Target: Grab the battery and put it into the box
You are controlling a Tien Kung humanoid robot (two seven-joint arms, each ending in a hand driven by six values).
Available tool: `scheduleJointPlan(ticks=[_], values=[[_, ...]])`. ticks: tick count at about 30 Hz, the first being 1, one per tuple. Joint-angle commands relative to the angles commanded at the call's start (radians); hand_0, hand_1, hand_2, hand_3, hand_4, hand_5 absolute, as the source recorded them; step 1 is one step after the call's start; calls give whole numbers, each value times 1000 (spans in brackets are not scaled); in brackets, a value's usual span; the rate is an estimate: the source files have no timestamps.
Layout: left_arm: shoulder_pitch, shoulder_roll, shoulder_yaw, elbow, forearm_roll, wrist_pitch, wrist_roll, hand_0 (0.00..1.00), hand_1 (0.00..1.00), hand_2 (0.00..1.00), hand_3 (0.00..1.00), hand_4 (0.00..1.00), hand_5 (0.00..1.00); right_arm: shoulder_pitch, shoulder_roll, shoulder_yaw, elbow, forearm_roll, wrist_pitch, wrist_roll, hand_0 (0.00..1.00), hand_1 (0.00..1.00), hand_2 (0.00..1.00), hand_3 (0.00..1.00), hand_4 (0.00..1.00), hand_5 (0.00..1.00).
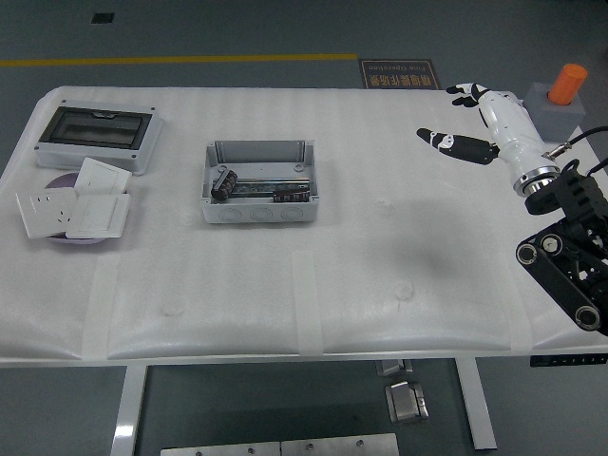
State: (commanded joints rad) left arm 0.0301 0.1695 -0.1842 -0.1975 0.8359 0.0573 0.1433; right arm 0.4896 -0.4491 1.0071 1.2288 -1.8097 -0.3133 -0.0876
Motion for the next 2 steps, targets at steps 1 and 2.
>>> scheduleJointPlan(ticks=[1,2], values=[[0,0,0,0,0,0,0,602,619,433,610,446,497,-1,1,1,0,0,0,0,919,746,732,800,958,635],[0,0,-1,0,0,0,1,602,619,433,610,446,497,-2,1,2,0,0,0,0,919,746,732,800,958,635]])
